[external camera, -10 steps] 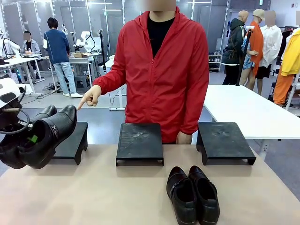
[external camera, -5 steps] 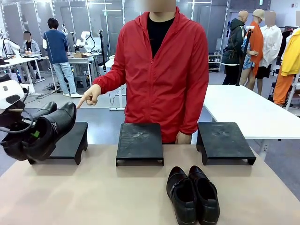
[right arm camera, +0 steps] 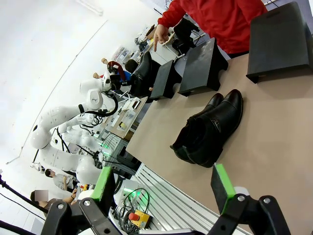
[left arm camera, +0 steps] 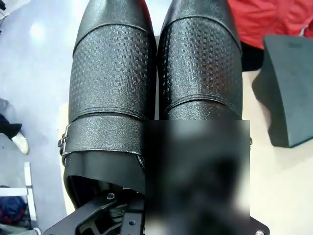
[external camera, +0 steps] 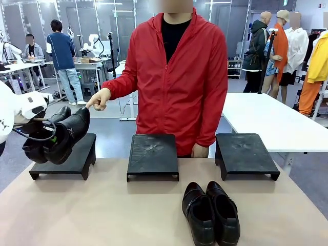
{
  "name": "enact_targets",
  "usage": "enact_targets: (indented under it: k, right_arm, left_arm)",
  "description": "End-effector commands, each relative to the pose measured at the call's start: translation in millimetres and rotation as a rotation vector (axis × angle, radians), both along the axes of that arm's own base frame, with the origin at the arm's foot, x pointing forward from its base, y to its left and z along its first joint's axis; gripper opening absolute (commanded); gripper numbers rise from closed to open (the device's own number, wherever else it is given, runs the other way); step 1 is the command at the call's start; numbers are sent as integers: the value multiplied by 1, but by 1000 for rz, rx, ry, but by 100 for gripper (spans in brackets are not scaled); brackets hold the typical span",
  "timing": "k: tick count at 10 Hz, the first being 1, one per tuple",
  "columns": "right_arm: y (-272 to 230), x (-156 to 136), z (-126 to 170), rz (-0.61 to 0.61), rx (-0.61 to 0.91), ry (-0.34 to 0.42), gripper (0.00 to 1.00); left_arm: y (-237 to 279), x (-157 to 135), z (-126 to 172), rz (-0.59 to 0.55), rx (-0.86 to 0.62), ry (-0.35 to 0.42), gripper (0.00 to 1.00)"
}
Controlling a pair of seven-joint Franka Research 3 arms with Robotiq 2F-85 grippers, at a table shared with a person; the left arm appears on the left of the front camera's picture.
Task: Place the shoes on the stand as instructed by the person.
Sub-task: Pick up one pair of Shoes and place it on the Shoes Stand indicated by the person.
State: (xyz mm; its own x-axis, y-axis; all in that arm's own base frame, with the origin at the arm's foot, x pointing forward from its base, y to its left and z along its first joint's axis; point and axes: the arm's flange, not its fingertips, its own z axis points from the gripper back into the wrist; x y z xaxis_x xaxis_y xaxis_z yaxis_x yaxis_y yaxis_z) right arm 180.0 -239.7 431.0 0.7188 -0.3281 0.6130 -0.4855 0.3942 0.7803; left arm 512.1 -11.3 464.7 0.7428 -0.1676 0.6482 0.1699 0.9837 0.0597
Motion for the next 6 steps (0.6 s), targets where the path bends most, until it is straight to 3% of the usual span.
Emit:
enact_targets:
  k: [1, 6]
  right_arm:
    - [-1, 0, 2, 0, -2, -24, 100]
    - [-1, 0, 2, 0, -2, -24, 100]
  left_arm:
    - [14, 19, 1, -2, -17, -66, 8]
    - [23, 53, -29, 24, -20, -43, 8]
